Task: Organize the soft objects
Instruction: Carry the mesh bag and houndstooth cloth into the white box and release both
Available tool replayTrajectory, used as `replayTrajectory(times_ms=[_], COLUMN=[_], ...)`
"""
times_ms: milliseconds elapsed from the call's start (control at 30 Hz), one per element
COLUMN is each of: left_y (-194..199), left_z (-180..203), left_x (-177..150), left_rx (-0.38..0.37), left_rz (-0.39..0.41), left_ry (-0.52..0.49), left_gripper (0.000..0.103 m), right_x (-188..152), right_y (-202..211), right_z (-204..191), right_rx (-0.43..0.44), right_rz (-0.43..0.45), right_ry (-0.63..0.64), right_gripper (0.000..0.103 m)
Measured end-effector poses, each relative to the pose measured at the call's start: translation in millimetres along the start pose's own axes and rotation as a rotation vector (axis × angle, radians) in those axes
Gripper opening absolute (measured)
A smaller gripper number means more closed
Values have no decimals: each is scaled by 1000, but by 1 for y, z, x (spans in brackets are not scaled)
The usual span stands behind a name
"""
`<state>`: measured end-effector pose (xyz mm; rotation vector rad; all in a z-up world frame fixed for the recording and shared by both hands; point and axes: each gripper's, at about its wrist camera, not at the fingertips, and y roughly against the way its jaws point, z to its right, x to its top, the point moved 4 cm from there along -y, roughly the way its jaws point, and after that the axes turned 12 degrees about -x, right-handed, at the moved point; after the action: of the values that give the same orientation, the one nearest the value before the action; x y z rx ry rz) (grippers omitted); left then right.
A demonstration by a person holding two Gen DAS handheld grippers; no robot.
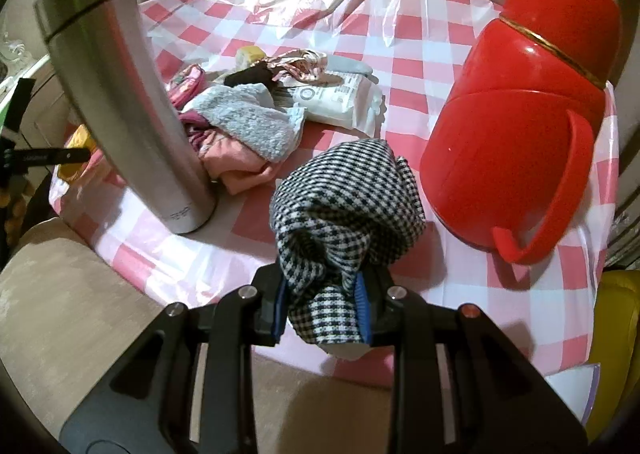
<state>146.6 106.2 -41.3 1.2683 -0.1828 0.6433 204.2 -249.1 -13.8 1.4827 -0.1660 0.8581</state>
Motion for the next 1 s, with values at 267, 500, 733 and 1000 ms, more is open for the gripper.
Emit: replayTrajectory(times_ms=[267, 500, 733, 1000], left_y=[47, 71, 84, 75], left_z=[41, 96, 161, 235], left_x=[-34, -69, -92, -100], left_rx=[-55, -147, -254, -359], left_rz=[58, 61, 51, 16], left_ry=[-30, -135, -272, -383], left_gripper=[81, 81, 81, 81], right_x=[-19, -45, -83, -110], right_y=[33, 60, 83, 105], right_z=[8, 39, 86, 142], right_rx=[7, -22, -88, -174], right_rz=[25, 31, 15, 10], right_ry=[-44, -115, -204, -293], right_gripper=[31, 31, 31, 31])
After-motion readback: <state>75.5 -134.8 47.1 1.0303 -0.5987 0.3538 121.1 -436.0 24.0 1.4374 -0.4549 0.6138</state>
